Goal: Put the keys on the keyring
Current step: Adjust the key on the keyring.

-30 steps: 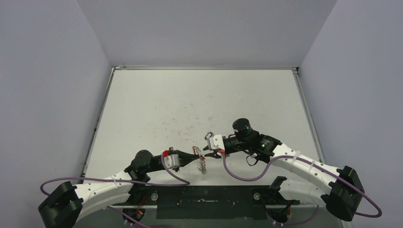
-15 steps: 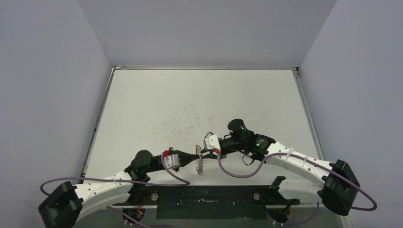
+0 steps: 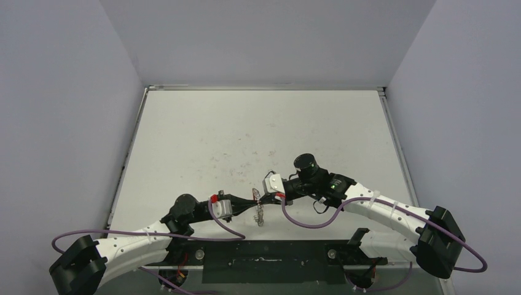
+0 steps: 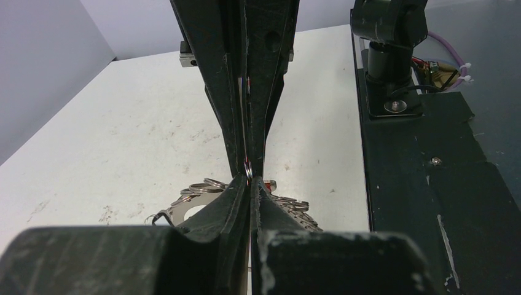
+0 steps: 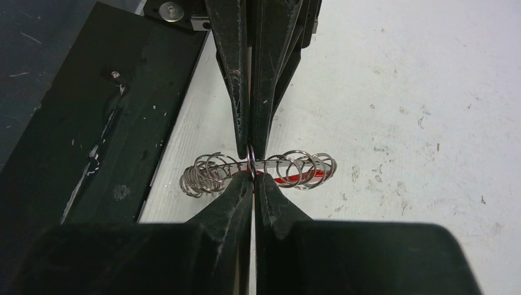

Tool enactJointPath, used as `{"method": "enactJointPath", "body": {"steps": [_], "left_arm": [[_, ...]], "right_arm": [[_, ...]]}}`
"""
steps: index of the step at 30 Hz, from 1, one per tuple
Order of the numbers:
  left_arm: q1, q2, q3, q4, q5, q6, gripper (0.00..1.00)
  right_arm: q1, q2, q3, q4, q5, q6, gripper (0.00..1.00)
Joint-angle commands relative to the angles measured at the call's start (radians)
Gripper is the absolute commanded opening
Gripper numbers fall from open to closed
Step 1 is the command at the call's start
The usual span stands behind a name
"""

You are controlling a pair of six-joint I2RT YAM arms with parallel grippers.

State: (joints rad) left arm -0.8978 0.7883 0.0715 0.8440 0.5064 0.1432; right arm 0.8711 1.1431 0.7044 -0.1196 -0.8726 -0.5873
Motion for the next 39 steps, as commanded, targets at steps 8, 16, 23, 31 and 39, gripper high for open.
{"method": "enactJointPath", "body": {"steps": [8, 16, 23, 31, 39], "left_arm": [[-0.004, -0.023, 0.036, 0.034, 0.012, 0.006, 0.0], [-0.004, -0.026, 0.036, 0.031, 0.014, 0.006, 0.0], [-0.004, -0.03, 0.036, 0.021, 0.013, 0.006, 0.0], [-0.005, -0.024, 0.035, 0.017, 0.01, 0.001, 0.0], [-0.003, -0.093, 0.069, -0.186, -0.096, 0.011, 0.33]], "right_arm": [[0.002, -0.035, 0.048, 0.012, -0.006, -0.021, 0.09], [0.003, -0.013, 0.044, 0.03, -0.03, -0.011, 0.13], [0.003, -0.016, 0.044, 0.038, -0.028, -0.007, 0.16], [0.002, -0.004, 0.068, 0.011, -0.024, 0.032, 0.0], [0.015, 0.08, 0.234, -0.222, 0.114, 0.125, 0.0]]}}
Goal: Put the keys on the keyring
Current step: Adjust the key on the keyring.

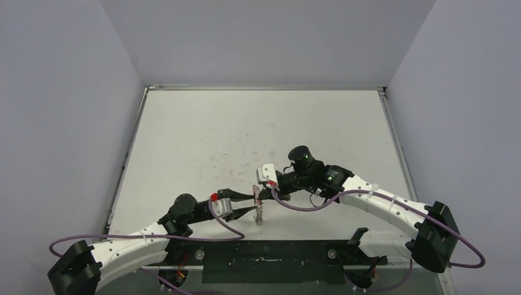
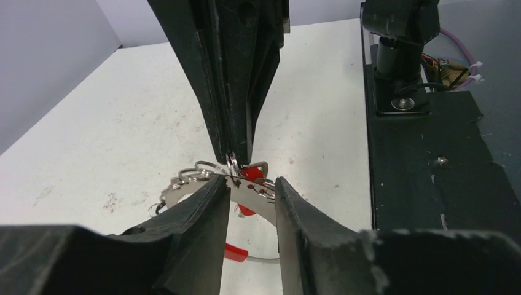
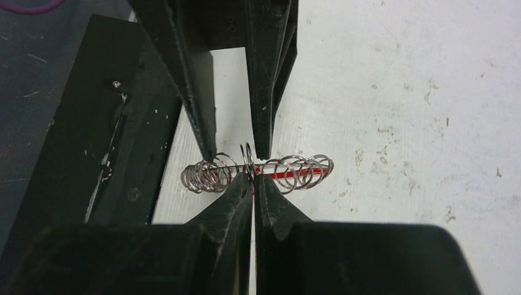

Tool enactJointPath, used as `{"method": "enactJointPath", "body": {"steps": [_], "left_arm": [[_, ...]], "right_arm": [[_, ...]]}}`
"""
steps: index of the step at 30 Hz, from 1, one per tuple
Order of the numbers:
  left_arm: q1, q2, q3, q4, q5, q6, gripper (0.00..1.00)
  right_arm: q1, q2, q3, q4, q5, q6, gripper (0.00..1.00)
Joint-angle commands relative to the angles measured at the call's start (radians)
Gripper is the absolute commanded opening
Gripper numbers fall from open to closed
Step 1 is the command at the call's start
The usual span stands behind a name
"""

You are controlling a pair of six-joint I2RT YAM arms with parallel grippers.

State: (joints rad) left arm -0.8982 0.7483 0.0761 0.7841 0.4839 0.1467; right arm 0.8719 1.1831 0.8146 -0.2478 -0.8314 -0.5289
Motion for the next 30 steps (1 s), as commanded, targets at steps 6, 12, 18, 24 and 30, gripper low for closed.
{"method": "enactJointPath", "body": {"steps": [6, 12, 18, 24, 30], "left_arm": [[-0.002, -0.215, 0.151, -0.499, -0.189, 0.081, 0.39], [-0.001, -0.256, 0.221, -0.732, -0.218, 0.143, 0.36], [-0.002, -0.186, 0.261, -0.799, -0.203, 0.171, 0.3], [-0.002, -0.071, 0.268, -0.683, -0.127, 0.183, 0.27], [-0.003, -0.032, 0.236, -0.551, -0.101, 0.165, 0.31]], "right_arm": [[0.095, 0.2, 0.341, -0.413, 0.295, 0.122, 0.0], [0.129, 0.332, 0.482, -0.554, 0.351, 0.164, 0.0], [0.143, 0.363, 0.526, -0.559, 0.354, 0.185, 0.0], [0.158, 0.369, 0.522, -0.541, 0.341, 0.181, 0.0], [0.162, 0.367, 0.516, -0.54, 0.346, 0.174, 0.0]]}}
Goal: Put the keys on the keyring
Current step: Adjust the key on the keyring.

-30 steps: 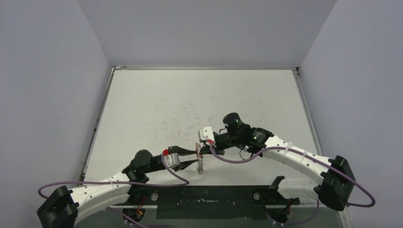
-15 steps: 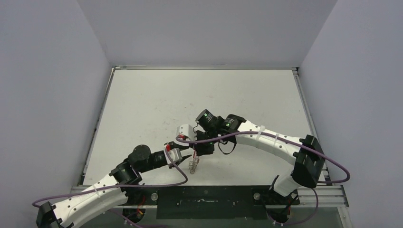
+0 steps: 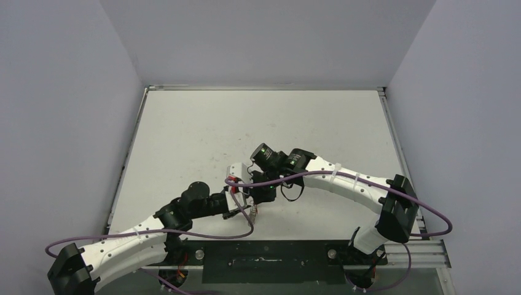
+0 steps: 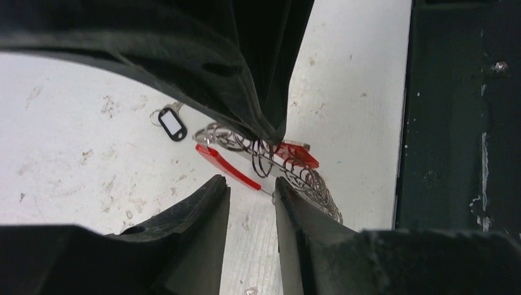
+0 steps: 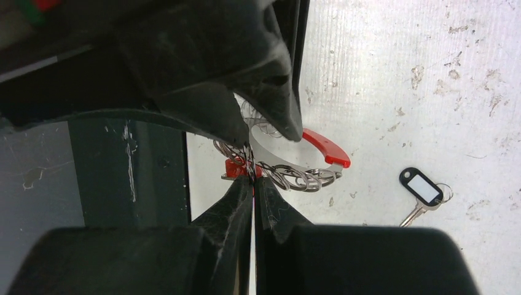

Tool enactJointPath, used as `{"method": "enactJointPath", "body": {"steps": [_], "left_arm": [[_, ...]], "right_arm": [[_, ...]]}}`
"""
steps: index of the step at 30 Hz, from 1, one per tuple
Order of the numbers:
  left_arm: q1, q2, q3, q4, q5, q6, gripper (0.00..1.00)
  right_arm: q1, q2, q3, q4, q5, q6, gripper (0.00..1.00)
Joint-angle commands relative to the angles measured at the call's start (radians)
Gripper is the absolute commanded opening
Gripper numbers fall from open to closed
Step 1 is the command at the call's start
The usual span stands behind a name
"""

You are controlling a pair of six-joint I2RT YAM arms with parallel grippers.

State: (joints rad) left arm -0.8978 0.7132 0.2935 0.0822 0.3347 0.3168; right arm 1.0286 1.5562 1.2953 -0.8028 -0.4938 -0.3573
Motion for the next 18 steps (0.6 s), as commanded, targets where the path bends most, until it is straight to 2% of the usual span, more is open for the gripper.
{"method": "enactJointPath", "body": {"steps": [1, 4, 9, 13, 18], "left_arm": [[-0.003, 0.001, 0.015, 0.163, 0.055, -0.006, 0.28], [-0.003, -0.011, 0.013, 0.169, 0.069, -0.001, 0.22], [-0.003, -0.026, 0.002, 0.18, 0.074, -0.002, 0.21], [-0.004, 0.002, 0.013, 0.167, 0.07, 0.011, 0.11], [-0.003, 0.06, 0.046, 0.134, 0.076, 0.026, 0.12]], "right_arm": [[0.005, -0.008, 0.033, 0.016, 0.011, 0.001, 0.0], [0.006, -0.009, 0.029, 0.018, 0.013, -0.002, 0.0], [0.005, -0.01, 0.029, 0.025, 0.016, -0.002, 0.0], [0.006, -0.014, 0.025, 0.03, 0.013, 0.0, 0.0], [0.005, -0.015, 0.025, 0.031, 0.013, 0.001, 0.0]]}}
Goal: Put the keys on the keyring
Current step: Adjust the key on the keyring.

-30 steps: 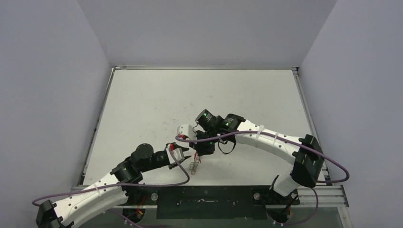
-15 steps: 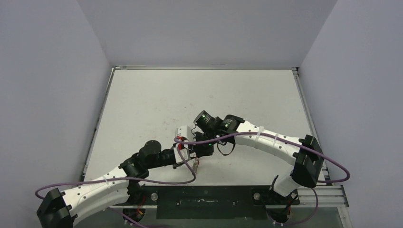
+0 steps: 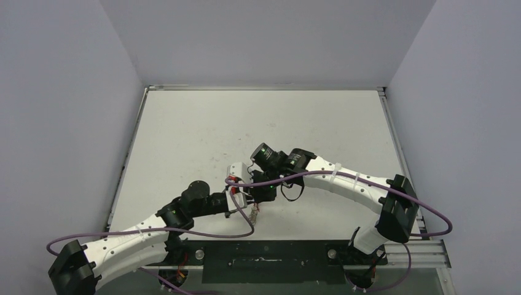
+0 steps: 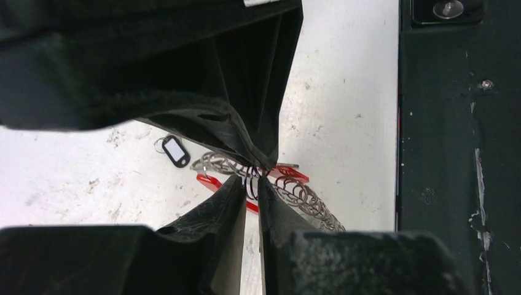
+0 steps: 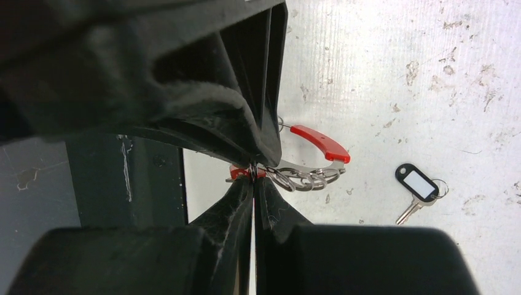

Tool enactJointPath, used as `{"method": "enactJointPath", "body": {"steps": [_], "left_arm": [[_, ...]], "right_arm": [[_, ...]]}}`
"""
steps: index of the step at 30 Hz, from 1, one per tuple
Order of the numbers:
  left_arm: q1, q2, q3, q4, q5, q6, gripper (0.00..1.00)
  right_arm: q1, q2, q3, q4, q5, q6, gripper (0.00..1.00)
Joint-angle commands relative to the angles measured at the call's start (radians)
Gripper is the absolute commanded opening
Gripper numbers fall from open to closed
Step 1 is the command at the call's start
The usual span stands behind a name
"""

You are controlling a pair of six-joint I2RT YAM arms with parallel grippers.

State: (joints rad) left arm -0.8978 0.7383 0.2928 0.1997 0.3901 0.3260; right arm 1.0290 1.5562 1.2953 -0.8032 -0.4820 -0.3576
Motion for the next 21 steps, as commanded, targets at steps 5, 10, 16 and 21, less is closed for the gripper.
{"method": "enactJointPath", "body": {"steps": [5, 10, 16, 21], "left_arm": [[-0.003, 0.062, 0.049, 0.041, 0.024, 0.015, 0.1], [-0.003, 0.059, 0.043, 0.065, 0.021, 0.0, 0.0], [-0.003, 0.019, -0.011, 0.142, 0.006, -0.048, 0.0], [-0.002, -0.045, -0.087, 0.241, -0.025, -0.1, 0.0]], "right_arm": [[0.007, -0.015, 0.023, 0.033, 0.002, -0.001, 0.0], [0.007, -0.017, 0.018, 0.036, 0.017, -0.011, 0.0], [-0.012, -0.058, -0.026, 0.093, 0.044, -0.008, 0.14], [-0.094, -0.16, -0.122, 0.204, -0.059, -0.011, 0.33]]}}
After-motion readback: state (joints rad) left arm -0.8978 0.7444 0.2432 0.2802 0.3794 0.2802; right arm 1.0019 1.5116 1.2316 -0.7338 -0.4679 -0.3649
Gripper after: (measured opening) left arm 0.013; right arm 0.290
